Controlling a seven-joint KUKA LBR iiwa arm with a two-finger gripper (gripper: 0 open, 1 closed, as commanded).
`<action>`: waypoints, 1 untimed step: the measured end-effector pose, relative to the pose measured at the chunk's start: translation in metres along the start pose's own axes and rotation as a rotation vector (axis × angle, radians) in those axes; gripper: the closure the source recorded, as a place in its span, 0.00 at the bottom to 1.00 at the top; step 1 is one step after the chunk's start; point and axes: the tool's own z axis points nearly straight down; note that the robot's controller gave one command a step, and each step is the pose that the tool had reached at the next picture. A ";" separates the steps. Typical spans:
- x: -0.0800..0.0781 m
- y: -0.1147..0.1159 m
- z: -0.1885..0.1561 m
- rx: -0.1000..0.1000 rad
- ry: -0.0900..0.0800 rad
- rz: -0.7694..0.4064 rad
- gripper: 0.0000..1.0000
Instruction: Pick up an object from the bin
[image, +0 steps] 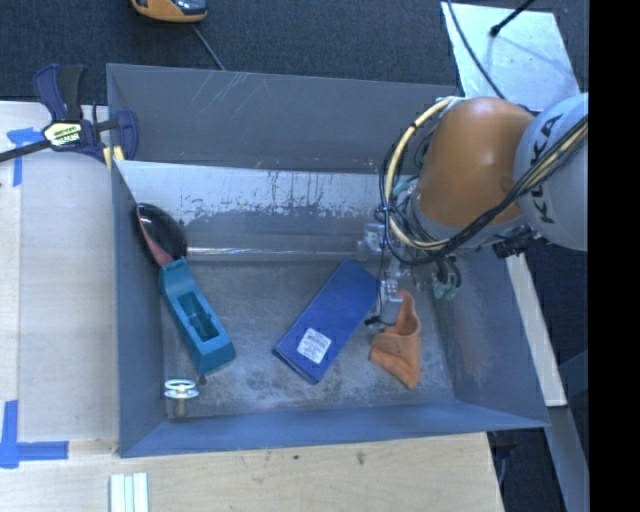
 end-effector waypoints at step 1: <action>0.005 -0.016 0.010 0.002 0.008 0.031 0.00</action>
Offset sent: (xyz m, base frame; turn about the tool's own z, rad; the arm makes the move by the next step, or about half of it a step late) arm -0.0460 -0.0479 -0.0808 -0.0144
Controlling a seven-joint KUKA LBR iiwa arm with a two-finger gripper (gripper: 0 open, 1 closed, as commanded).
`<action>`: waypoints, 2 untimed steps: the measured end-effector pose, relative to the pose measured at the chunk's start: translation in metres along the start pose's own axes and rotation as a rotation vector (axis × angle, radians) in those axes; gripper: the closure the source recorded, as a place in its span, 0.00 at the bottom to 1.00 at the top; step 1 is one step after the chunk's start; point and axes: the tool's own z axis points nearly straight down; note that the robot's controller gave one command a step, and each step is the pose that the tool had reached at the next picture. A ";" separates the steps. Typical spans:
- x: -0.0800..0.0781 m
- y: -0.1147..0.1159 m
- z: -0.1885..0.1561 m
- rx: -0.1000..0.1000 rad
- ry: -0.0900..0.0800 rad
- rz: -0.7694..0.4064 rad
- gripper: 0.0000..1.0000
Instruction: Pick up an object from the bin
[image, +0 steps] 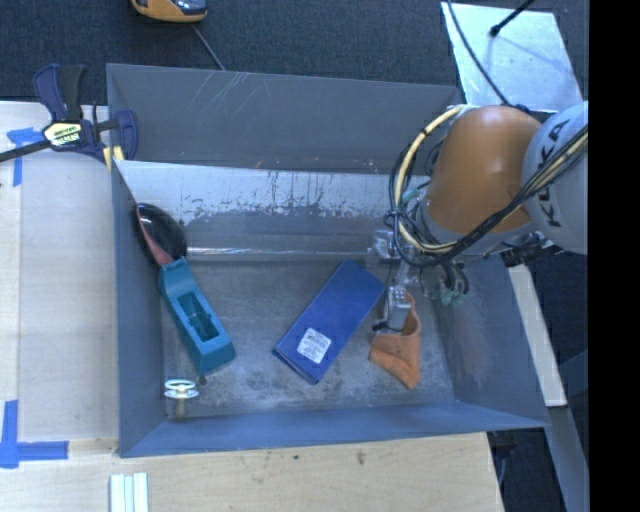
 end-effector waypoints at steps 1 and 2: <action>0.021 -0.022 0.042 -0.001 -0.012 -0.029 0.00; 0.015 -0.078 0.078 0.000 -0.007 -0.164 1.00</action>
Offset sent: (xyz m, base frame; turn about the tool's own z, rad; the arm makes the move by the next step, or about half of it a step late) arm -0.0215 -0.0759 -0.0788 -0.1666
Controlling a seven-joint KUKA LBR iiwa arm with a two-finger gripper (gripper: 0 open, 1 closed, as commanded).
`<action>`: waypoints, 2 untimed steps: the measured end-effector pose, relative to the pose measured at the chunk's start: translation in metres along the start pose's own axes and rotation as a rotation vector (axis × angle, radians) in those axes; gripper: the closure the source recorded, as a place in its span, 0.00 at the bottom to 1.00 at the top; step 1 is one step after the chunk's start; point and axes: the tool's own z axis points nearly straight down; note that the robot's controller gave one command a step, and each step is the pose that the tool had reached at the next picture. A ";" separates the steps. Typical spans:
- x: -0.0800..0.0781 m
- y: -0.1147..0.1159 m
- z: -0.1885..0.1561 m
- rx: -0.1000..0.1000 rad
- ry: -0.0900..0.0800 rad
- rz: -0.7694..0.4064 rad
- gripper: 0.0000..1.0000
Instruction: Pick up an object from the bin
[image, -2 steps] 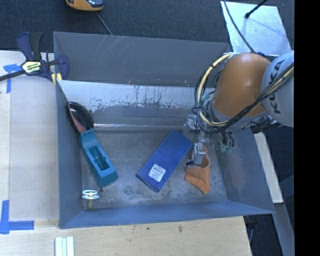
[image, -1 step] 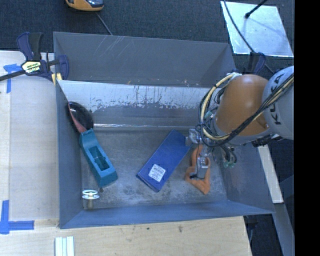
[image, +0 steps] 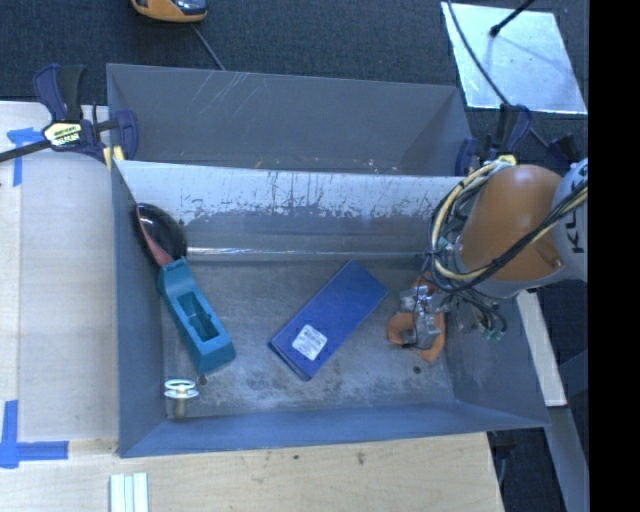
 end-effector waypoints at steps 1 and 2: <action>0.000 0.000 0.000 0.000 0.000 0.000 1.00; 0.021 -0.018 -0.152 0.000 0.000 0.010 1.00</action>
Offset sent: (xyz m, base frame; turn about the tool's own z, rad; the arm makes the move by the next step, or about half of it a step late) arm -0.0218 -0.0193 0.1507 0.0066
